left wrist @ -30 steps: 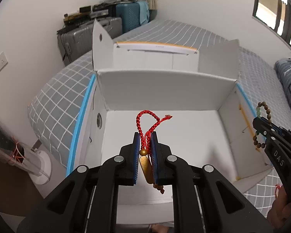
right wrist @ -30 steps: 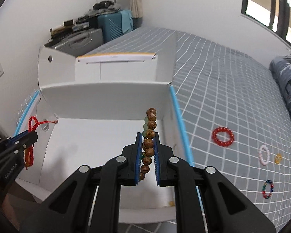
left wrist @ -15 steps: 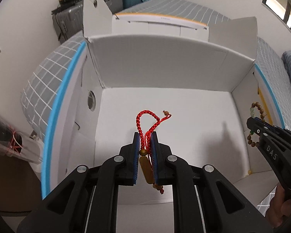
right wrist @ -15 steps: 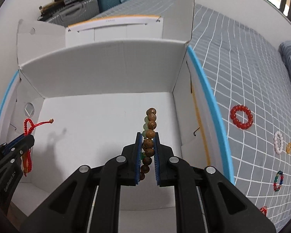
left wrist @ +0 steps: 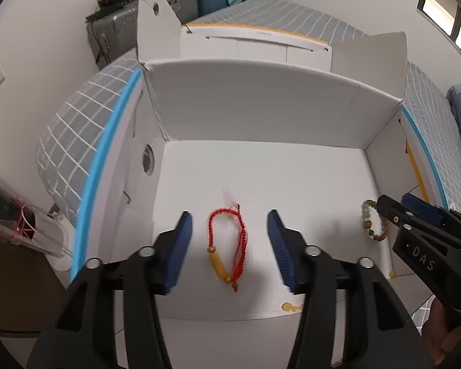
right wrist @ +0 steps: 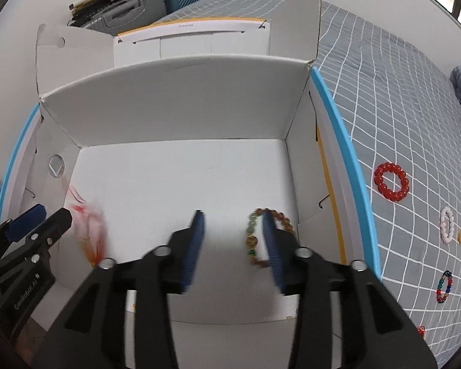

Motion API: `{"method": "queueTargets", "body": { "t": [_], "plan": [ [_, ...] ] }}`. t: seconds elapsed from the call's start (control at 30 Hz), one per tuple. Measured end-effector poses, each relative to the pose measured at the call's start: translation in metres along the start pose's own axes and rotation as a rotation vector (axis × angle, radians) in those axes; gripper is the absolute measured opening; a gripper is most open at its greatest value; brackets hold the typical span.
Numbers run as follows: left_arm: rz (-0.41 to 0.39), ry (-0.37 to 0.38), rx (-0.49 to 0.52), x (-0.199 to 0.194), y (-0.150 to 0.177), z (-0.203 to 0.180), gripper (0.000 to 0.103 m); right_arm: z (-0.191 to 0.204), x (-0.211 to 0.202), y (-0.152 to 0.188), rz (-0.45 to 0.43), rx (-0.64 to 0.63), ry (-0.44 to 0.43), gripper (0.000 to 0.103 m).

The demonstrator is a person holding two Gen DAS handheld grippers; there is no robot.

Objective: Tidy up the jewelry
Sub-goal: 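Open both tools to drop the bracelets into the box, then move both tools back over the remaining bracelets on the bed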

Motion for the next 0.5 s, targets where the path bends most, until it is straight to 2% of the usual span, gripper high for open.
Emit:
{"method": "queueTargets", "body": {
  "t": [0.07,0.13,0.2,0.27,0.5],
  "plan": [
    [-0.016,-0.002,-0.008,-0.004,-0.002,0.002,0.066,-0.001,-0.005,-0.001,-0.009,0.001,0.004,0.054],
    [-0.037,-0.01,-0.014,-0.009,-0.004,0.004,0.072,-0.002,-0.01,-0.002,-0.017,-0.001,0.013,0.06],
    [-0.048,-0.004,-0.023,-0.013,-0.006,0.006,0.077,-0.004,-0.014,-0.003,-0.026,-0.001,0.023,0.07],
    [-0.06,-0.007,-0.023,-0.016,-0.006,0.006,0.083,-0.005,-0.02,-0.004,-0.036,-0.004,0.035,0.074],
    [-0.103,0.027,-0.026,-0.033,-0.007,0.002,0.094,-0.016,-0.042,-0.009,-0.086,0.003,0.057,0.089]
  ]
}}
Point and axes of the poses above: each gripper's, at about its wrist camera, not at the fingertips, and x roughly the way its jaws point, z to its left, y to its underside, the point moved 9 cm from there along x, roughly the way its jaws point, and after that the axes turned 14 degrees about -x, right-handed, at the moved point
